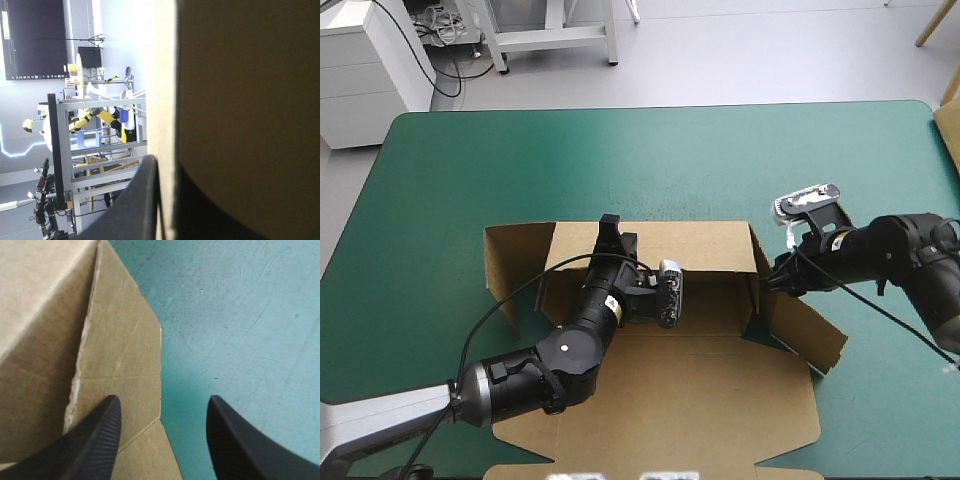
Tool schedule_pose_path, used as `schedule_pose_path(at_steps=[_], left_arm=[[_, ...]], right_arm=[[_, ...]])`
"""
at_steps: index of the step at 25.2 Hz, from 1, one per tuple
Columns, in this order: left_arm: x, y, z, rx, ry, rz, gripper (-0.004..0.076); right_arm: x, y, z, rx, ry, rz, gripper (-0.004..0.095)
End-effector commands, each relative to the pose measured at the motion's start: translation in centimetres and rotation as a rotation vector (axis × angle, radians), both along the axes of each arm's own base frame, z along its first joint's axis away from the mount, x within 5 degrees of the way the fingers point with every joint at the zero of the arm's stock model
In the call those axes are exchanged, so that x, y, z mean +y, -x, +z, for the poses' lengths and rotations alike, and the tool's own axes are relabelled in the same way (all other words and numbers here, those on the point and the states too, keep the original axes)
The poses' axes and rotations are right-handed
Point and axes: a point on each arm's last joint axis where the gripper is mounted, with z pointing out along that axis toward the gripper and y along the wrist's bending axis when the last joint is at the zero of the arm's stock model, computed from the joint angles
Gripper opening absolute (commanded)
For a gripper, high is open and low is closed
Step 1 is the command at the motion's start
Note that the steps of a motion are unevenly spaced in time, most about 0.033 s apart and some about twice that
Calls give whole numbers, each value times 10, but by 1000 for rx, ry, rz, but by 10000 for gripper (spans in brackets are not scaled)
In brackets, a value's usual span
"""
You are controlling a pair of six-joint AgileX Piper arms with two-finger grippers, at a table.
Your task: Fold the box
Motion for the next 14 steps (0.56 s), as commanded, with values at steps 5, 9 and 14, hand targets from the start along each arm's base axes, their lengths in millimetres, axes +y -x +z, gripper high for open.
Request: schedule_pose_path(at_steps=[5,9,14], left_arm=[[-2,4,12,-1,62,-35,-8],[-2,4,12,0,63,-37,-8],[-2,4,12,0,63,-37,-8]], right_arm=[[-12,23,22,-165,80,49,479],[-12,20,37,-191,73,33,480],[-9,9,46,-178,71,31,480]])
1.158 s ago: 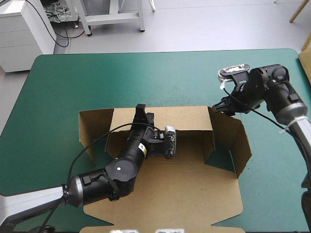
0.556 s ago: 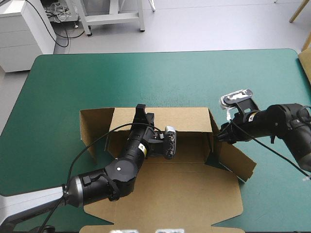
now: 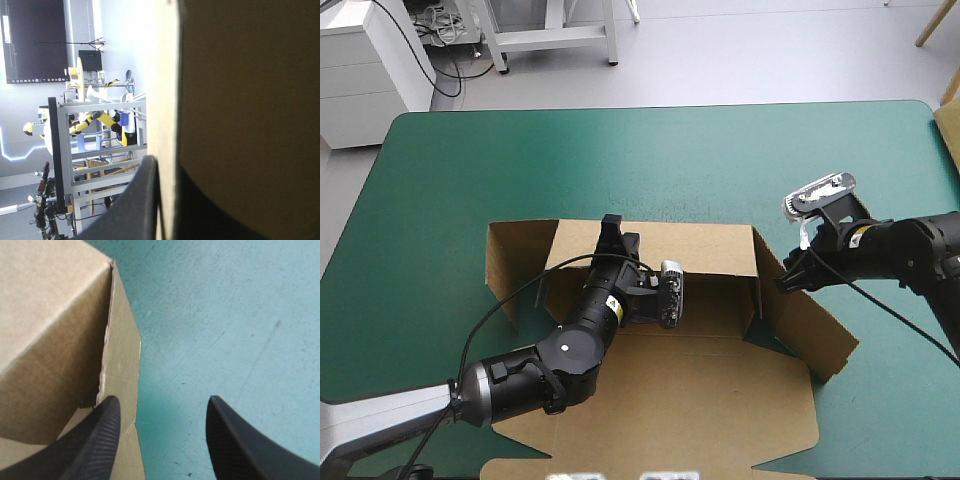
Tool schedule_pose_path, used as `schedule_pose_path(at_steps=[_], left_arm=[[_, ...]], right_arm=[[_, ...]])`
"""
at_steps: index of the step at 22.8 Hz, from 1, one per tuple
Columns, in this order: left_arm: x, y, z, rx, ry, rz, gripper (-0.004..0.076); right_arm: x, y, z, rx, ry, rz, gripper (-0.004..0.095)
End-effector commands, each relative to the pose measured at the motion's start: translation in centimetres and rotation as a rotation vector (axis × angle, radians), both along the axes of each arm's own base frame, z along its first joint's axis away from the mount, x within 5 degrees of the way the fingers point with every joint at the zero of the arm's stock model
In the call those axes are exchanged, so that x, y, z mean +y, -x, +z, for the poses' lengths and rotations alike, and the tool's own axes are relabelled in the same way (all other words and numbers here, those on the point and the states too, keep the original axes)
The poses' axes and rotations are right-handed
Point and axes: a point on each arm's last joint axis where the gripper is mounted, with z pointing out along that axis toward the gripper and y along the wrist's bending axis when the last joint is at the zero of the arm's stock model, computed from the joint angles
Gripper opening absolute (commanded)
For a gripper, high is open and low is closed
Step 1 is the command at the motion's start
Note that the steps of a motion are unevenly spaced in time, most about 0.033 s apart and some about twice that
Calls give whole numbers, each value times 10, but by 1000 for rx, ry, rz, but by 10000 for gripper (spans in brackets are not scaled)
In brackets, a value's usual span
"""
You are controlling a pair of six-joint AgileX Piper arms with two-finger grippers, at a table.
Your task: Fold the box
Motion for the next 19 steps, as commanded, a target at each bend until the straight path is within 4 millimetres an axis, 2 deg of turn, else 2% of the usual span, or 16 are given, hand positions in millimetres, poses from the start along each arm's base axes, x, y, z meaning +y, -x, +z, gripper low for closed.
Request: schedule_pose_path(at_steps=[1,6,16,19], left_arm=[[-2,4,12,-1,60,-26,-8],[-2,4,12,-1,60,-26,-8],[-1,3,13,-13,50,-27,-8],[-1,3,14,-27,44,-33,-8]], right_arm=[[1,-8,13,-36,-18,-6,480],[5,-10,0,81,-4,48,479],[-5,23,16,41,7,16,479],[-9,24,18,15,45,-4,479]])
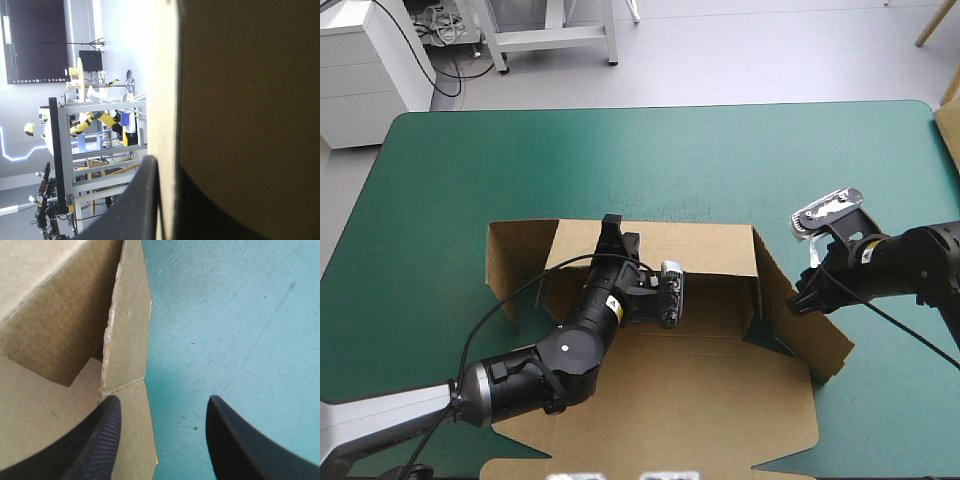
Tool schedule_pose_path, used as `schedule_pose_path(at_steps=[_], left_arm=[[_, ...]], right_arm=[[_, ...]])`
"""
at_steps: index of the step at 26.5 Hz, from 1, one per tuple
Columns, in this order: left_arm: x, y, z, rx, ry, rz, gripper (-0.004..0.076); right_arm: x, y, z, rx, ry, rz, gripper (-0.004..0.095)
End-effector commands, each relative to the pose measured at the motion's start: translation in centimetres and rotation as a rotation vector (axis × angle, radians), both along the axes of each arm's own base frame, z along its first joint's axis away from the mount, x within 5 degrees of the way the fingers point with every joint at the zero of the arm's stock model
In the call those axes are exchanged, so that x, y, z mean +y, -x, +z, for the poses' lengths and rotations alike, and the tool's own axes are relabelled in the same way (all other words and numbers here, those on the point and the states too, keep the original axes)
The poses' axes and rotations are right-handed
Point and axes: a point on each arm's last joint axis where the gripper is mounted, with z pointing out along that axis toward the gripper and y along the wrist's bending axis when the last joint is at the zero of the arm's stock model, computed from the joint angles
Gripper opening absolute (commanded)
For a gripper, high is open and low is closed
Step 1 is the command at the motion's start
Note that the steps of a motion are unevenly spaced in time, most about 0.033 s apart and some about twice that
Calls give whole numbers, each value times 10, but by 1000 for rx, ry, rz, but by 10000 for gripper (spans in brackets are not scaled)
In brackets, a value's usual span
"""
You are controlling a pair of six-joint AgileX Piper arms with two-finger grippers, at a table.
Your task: Fold the box
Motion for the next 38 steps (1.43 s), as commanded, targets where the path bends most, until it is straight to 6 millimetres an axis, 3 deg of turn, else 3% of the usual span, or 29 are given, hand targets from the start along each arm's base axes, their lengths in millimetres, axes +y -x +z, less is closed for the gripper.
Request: schedule_pose_path(at_steps=[1,8,14,17,22,30,38], left_arm=[[-2,2,15,-50,35,-42,-8],[-2,1,17,-78,22,-46,-8],[-1,1,17,-80,19,-34,-8],[1,-2,17,-80,19,-23,-8],[9,-12,17,-81,16,23,-8],[13,-19,17,-74,23,25,-8],[10,-18,16,-62,33,-8,-8]], right_arm=[[-5,0,13,-100,12,-30,480],[-4,-19,28,-168,9,-74,480],[4,-54,76,-268,-40,-102,479],[7,-71,84,-255,-41,-102,479],[15,-104,82,-240,-43,-102,479],[25,-149,45,-131,-26,-113,479],[31,-153,38,-95,-81,-98,479]])
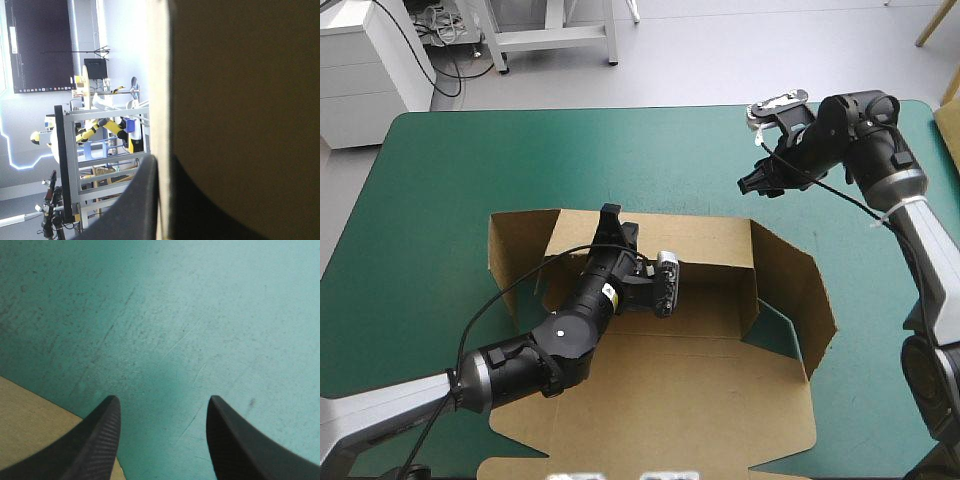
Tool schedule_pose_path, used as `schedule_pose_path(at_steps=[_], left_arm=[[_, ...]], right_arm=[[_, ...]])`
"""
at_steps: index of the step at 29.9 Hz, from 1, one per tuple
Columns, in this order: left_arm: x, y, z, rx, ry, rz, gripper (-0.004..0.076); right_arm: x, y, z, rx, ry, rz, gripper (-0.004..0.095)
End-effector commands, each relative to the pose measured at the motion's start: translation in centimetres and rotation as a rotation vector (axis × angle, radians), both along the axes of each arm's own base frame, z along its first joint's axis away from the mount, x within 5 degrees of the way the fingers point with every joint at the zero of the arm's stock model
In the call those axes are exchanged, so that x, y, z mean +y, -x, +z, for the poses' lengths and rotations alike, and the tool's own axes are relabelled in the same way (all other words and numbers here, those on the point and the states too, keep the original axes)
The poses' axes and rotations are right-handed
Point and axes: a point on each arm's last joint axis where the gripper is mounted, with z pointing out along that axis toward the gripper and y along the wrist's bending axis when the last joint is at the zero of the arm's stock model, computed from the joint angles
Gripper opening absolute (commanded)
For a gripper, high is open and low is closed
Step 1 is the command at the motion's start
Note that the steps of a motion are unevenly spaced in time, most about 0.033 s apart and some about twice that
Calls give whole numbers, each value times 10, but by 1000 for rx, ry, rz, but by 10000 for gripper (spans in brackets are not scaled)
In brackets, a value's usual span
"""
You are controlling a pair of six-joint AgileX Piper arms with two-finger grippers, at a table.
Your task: Fold the box
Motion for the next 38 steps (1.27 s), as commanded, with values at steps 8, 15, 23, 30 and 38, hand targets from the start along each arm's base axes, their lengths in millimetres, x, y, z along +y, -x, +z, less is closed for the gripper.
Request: schedule_pose_path(at_steps=[8,15,23,30,38], left_arm=[[4,0,15,-31,41,11,-8],[4,0,15,-33,36,9,-8],[4,0,15,-33,36,9,-8],[4,0,15,-33,36,9,-8],[3,0,15,-33,36,8,-8]], right_arm=[[-2,17,13,-46,-48,13,479],[-6,39,-2,15,-31,21,479],[-13,80,-13,57,-29,50,479],[-13,118,-23,83,-89,107,479],[-11,146,-46,84,-165,167,479]])
